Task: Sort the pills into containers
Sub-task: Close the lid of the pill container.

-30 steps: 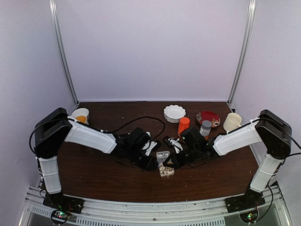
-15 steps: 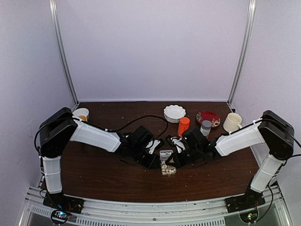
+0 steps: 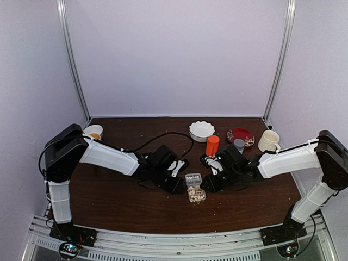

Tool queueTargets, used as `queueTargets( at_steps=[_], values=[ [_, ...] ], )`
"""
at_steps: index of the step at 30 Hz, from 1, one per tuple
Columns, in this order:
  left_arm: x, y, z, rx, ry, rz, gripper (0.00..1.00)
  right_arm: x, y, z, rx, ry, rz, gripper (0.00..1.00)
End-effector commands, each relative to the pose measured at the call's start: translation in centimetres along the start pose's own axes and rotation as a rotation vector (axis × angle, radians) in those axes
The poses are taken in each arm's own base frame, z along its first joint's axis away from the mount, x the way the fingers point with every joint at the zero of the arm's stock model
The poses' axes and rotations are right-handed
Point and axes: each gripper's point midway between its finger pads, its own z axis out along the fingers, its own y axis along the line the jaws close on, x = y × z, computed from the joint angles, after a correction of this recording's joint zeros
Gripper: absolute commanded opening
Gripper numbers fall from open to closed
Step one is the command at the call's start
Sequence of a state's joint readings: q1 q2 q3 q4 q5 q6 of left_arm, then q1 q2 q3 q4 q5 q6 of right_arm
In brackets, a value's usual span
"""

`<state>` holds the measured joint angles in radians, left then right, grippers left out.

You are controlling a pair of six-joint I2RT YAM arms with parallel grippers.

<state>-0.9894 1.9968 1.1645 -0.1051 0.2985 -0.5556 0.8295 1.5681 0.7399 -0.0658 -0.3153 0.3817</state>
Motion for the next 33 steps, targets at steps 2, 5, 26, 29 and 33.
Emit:
queueTargets(
  at_steps=[2,5,26,29,33],
  values=[
    [-1.0,-0.1,-1.4,-0.030,-0.044,0.028,0.00,-1.0,-1.1,-0.7,0.084,-0.031,-0.011,0.30],
    [-1.0,-0.1,-1.3,-0.031,-0.047,0.028,0.00,-1.0,-1.3,-0.3,0.095,-0.023,-0.008,0.33],
    [-1.3,0.0,0.8,-0.013,-0.019,0.028,0.00,0.9,-1.3,2.4,0.050,0.057,-0.012,0.25],
    [-1.5,-0.2,1.2,0.000,-0.020,0.038,0.00,0.9,-1.0,2.5,0.031,0.059,-0.014,0.24],
    [-1.9,-0.7,1.4,0.029,-0.029,0.056,0.00,0.7,-0.4,2.7,0.007,0.053,-0.017,0.24]
  ],
)
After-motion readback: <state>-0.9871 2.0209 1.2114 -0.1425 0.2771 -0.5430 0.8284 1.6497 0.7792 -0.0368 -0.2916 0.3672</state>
